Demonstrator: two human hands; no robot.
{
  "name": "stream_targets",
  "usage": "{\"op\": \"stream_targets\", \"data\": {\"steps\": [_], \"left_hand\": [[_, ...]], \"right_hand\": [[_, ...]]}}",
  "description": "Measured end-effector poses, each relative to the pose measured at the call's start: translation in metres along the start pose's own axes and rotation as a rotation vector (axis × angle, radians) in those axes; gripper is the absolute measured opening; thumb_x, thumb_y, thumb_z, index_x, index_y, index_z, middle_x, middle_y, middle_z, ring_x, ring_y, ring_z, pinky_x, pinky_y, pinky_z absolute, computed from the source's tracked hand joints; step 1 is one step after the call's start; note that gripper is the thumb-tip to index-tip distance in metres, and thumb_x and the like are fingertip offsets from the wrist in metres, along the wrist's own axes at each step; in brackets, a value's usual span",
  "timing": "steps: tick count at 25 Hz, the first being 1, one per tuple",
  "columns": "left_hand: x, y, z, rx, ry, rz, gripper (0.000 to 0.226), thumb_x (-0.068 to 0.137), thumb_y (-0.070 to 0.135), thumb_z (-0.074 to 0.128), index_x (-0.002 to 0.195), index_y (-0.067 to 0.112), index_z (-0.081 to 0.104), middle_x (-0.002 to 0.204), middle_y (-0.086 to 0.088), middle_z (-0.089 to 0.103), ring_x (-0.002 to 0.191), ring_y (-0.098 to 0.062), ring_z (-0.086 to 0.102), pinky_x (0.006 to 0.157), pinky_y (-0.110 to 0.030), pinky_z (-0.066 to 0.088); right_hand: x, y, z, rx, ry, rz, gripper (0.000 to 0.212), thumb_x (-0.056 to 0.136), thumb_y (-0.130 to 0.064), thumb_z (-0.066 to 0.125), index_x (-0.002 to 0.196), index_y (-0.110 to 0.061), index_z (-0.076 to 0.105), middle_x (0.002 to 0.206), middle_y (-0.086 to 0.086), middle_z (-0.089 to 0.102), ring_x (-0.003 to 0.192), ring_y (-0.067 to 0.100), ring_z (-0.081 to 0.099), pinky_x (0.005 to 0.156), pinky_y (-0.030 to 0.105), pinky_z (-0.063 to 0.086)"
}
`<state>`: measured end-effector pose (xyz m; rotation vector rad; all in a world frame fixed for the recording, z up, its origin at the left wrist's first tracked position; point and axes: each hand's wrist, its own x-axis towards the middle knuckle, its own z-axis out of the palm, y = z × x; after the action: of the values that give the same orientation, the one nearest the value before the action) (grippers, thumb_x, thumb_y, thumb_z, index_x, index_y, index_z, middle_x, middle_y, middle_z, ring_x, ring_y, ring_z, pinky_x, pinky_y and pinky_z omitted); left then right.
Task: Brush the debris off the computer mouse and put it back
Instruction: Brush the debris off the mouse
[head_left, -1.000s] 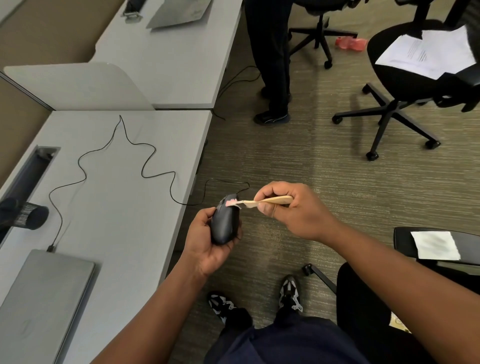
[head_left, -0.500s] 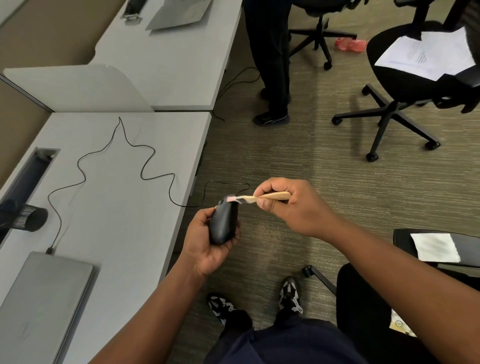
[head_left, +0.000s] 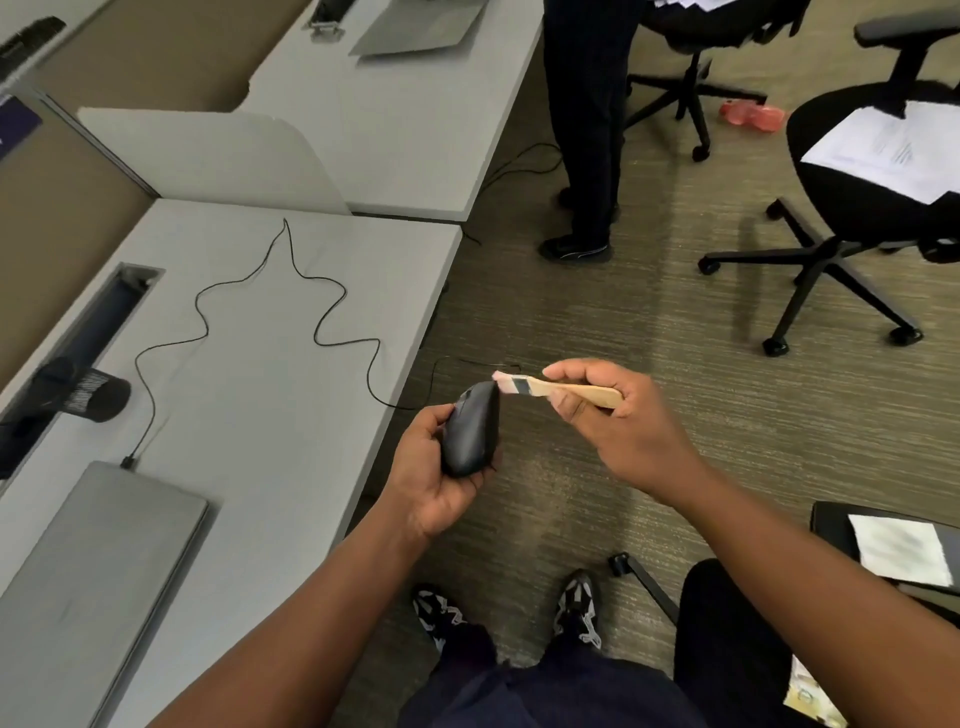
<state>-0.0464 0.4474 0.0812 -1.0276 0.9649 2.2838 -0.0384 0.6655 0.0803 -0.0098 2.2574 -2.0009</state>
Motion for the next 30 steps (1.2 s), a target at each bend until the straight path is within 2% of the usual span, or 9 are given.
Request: {"op": "stream_targets", "data": {"steps": [3, 7, 11, 15, 18, 21, 25, 27, 30], "left_hand": [[0.002, 0.0, -0.001, 0.029, 0.02, 0.018, 0.022, 0.1, 0.018, 0.06, 0.119, 0.006, 0.06, 0.111, -0.023, 0.065, 0.091, -0.033, 0.067, 0.061, -0.038, 0.064], [0.011, 0.0, -0.007, -0.037, 0.052, 0.045, 0.027, 0.103, 0.018, 0.058, 0.128, 0.005, 0.056, 0.119, -0.025, 0.062, 0.098, -0.035, 0.067, 0.061, -0.04, 0.065], [0.017, 0.002, -0.009, -0.117, 0.034, 0.089, 0.024, 0.104, 0.014, 0.06, 0.125, 0.002, 0.056, 0.117, -0.024, 0.065, 0.086, -0.035, 0.078, 0.061, -0.045, 0.065], [0.02, 0.003, -0.013, -0.085, 0.024, 0.137, 0.035, 0.1, 0.006, 0.064, 0.132, -0.001, 0.055, 0.125, -0.028, 0.067, 0.097, -0.038, 0.079, 0.066, -0.046, 0.067], [0.02, 0.002, -0.016, -0.057, 0.009, 0.167, 0.053, 0.091, -0.001, 0.069, 0.14, 0.004, 0.05, 0.137, -0.027, 0.061, 0.109, -0.037, 0.075, 0.071, -0.047, 0.067], [0.021, 0.002, -0.015, -0.05, 0.019, 0.201, 0.077, 0.071, -0.002, 0.077, 0.141, 0.019, 0.051, 0.136, -0.02, 0.057, 0.106, -0.034, 0.071, 0.066, -0.045, 0.065], [0.019, 0.003, -0.013, -0.099, 0.014, 0.195, 0.057, 0.072, 0.0, 0.078, 0.126, 0.01, 0.061, 0.134, -0.025, 0.058, 0.107, -0.039, 0.072, 0.067, -0.045, 0.066], [0.017, 0.003, -0.013, -0.132, 0.011, 0.171, 0.046, 0.075, 0.003, 0.079, 0.117, 0.002, 0.062, 0.123, -0.027, 0.067, 0.1, -0.038, 0.077, 0.066, -0.042, 0.066], [0.015, 0.0, -0.011, -0.129, 0.011, 0.132, 0.037, 0.085, 0.009, 0.078, 0.116, -0.002, 0.061, 0.091, -0.022, 0.08, 0.083, -0.031, 0.081, 0.061, -0.036, 0.066]], "right_hand": [[-0.001, -0.001, 0.003, -0.057, -0.084, -0.007, 0.017, 0.098, -0.017, 0.072, 0.105, -0.031, 0.079, 0.08, -0.019, 0.071, 0.066, -0.003, 0.056, 0.062, 0.017, 0.042], [-0.003, -0.009, -0.002, 0.075, -0.242, 0.057, 0.013, 0.089, -0.022, 0.072, 0.096, -0.028, 0.08, 0.09, 0.02, 0.072, 0.078, 0.027, 0.059, 0.071, 0.043, 0.045], [-0.005, -0.011, -0.004, 0.152, -0.272, 0.081, 0.015, 0.084, -0.019, 0.07, 0.093, -0.023, 0.081, 0.088, 0.015, 0.077, 0.08, 0.02, 0.069, 0.075, 0.037, 0.055], [-0.007, -0.005, -0.001, 0.125, -0.162, 0.058, 0.014, 0.088, -0.024, 0.07, 0.097, -0.028, 0.08, 0.087, 0.02, 0.074, 0.078, 0.031, 0.063, 0.074, 0.048, 0.05], [-0.005, -0.002, 0.002, 0.087, -0.079, 0.014, 0.015, 0.095, -0.02, 0.071, 0.099, -0.032, 0.078, 0.087, 0.024, 0.07, 0.075, 0.034, 0.06, 0.069, 0.05, 0.047], [-0.004, -0.001, 0.003, 0.069, 0.015, -0.004, 0.024, 0.099, -0.012, 0.069, 0.1, -0.034, 0.077, 0.086, 0.023, 0.069, 0.069, 0.032, 0.057, 0.064, 0.047, 0.045], [-0.009, -0.002, 0.002, 0.096, -0.069, -0.038, 0.016, 0.092, -0.019, 0.07, 0.1, -0.03, 0.079, 0.084, 0.021, 0.071, 0.07, 0.049, 0.059, 0.065, 0.05, 0.049], [-0.011, -0.002, 0.003, 0.055, -0.179, -0.033, 0.017, 0.091, -0.022, 0.07, 0.1, -0.032, 0.079, 0.079, 0.016, 0.071, 0.062, 0.034, 0.057, 0.058, 0.037, 0.044], [-0.011, 0.001, 0.005, 0.003, -0.247, -0.056, 0.022, 0.096, -0.012, 0.071, 0.103, -0.031, 0.08, 0.072, -0.007, 0.068, 0.058, 0.003, 0.053, 0.054, 0.017, 0.04]]}}
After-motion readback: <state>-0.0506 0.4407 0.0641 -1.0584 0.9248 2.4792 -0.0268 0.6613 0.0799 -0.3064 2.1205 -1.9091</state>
